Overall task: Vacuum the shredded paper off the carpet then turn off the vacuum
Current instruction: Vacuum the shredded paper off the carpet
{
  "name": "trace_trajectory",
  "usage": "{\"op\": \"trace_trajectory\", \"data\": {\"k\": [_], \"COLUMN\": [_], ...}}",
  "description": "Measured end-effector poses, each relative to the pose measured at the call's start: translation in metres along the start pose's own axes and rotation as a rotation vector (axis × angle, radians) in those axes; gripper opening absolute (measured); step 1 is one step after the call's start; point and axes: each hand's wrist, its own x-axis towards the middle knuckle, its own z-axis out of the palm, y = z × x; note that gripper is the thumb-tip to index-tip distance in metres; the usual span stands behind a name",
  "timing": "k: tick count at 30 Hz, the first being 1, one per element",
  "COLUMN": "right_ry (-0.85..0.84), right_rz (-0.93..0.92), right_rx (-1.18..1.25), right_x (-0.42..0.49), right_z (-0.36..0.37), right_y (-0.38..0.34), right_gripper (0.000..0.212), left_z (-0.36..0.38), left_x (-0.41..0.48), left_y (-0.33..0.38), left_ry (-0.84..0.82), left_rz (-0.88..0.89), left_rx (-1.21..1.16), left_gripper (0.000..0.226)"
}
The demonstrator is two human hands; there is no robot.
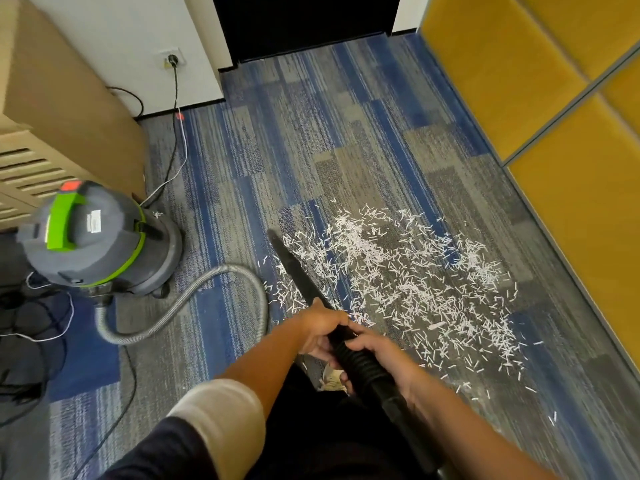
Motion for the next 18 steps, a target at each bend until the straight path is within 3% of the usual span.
{"op": "trace_trajectory", "data": {"k": [4,9,13,18], "right_ry": [0.018,0.025,0.008,0.018], "right_rz": [0.029,0.073,0.059,0.070], "right_rx": [-0.016,-0.025,-0.037,-0.072], "right_x": [0.010,0.017,0.008,-0.003], "right_z": [0.014,0.015,0.013,-0.002], "right_y": [0.001,0.011,0.011,0.017], "right_gripper": [0.035,0.045,0.036,0.036], "left_z": [-0.022,-0.027,-0.020,0.000], "left_x": [0.000,0.006,0.002,0.002], "left_y": [-0.001,-0.017,-0.019,-0.026], "left_ry": [-0.018,-0.043,-0.050,-0.022], "left_rz": [-0.037,-0.079,-0.064,-0.072], "left_rx": [0.017,0.017,-0.007,-0.011], "left_gripper": [0.037,0.038,0.029,0.037]}}
